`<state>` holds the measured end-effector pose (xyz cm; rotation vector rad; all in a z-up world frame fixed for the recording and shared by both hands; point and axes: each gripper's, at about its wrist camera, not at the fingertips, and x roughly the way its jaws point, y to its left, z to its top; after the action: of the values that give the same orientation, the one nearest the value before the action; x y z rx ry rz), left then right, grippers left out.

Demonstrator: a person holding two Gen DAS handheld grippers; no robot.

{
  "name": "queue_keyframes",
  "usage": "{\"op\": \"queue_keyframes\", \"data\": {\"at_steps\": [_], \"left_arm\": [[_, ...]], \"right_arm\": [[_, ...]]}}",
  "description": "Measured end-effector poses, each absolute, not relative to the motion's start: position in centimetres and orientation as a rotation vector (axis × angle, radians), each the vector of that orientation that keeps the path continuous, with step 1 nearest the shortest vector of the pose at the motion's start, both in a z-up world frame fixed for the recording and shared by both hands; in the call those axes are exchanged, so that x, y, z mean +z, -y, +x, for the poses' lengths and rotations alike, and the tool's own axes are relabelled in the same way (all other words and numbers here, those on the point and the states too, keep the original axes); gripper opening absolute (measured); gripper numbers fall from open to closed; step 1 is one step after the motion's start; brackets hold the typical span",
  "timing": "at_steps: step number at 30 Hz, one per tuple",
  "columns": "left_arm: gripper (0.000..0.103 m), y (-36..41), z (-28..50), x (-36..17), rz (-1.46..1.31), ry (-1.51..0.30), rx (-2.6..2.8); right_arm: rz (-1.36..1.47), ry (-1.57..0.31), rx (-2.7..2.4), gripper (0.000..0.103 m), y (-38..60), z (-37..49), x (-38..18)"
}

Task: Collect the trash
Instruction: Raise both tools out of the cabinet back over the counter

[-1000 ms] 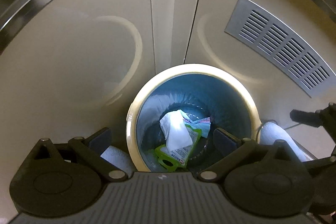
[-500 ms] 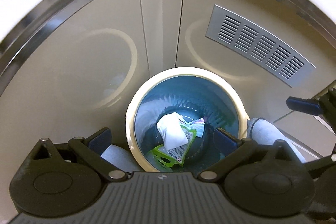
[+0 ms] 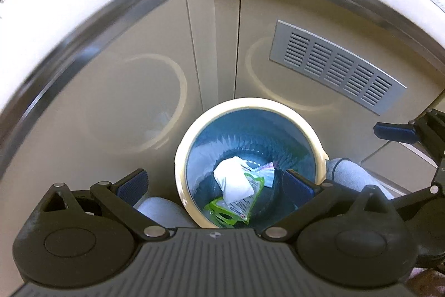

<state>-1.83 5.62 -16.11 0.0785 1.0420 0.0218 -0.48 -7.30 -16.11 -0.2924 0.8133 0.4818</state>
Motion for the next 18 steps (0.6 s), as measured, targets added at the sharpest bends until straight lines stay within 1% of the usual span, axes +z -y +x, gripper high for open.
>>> {"op": "queue_keyframes", "data": {"at_steps": [11, 14, 18], "left_arm": [[0.103, -5.6, -2.6, -12.7, 0.094, -0.952, 0.033], [0.103, -5.7, -2.6, -11.2, 0.086, -0.92, 0.032], [0.103, -6.4, -2.7, -8.3, 0.039, -0.859, 0.037]], "right_arm": [[-0.258, -0.777, 0.472, 0.088, 8.9, -1.1, -15.0], [-0.218, -0.752, 0.465, 0.088, 10.1, -1.1, -13.5], [-0.14, -0.692, 0.481, 0.088, 12.3, -0.7, -10.2]]}}
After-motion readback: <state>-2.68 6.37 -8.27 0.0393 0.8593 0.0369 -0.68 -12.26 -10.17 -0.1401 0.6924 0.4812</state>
